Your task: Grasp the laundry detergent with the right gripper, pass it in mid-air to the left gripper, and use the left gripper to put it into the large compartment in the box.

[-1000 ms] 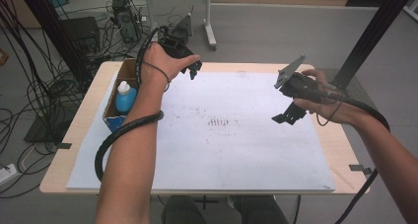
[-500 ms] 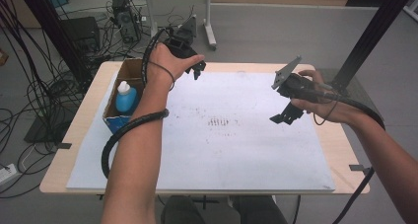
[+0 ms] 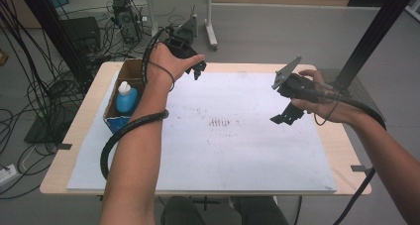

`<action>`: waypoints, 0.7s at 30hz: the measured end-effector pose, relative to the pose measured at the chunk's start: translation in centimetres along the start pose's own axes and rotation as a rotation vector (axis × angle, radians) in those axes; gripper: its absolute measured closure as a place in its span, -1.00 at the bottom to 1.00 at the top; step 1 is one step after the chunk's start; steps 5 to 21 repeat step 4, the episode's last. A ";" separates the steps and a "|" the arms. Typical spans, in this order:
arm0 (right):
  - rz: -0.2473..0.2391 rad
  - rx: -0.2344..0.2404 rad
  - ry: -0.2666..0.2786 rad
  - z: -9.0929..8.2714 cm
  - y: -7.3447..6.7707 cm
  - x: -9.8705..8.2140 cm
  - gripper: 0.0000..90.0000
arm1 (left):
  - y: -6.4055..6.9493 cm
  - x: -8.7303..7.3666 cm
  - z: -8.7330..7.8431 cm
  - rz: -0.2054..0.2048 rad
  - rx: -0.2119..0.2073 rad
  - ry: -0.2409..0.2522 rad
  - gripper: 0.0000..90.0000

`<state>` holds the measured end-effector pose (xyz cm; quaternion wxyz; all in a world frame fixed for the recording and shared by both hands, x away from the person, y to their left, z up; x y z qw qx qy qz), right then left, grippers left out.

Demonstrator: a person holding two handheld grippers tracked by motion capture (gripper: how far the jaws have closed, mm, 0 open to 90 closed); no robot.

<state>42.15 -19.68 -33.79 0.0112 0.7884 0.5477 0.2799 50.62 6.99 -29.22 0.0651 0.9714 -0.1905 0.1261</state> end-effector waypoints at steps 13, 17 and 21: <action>-0.004 -0.005 -0.002 -0.1 -0.1 0.0 -0.99 | 0.1 -0.3 0.1 -0.004 -0.007 0.007 -0.87; -0.004 -0.005 -0.002 -0.1 -0.1 0.0 -0.99 | 0.1 -0.3 0.1 -0.004 -0.007 0.007 -0.87; -0.004 -0.005 -0.002 -0.1 -0.1 0.0 -0.99 | 0.1 -0.3 0.1 -0.004 -0.007 0.007 -0.87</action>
Point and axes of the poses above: each handheld gripper's, and its own axes: z roughly forward along the jaws, x roughly out of its top, y roughly to its right, the point moved 10 cm from there along z, roughly forward along the jaws, and after that the axes turned 10 degrees about -x, right-handed, at the moved point
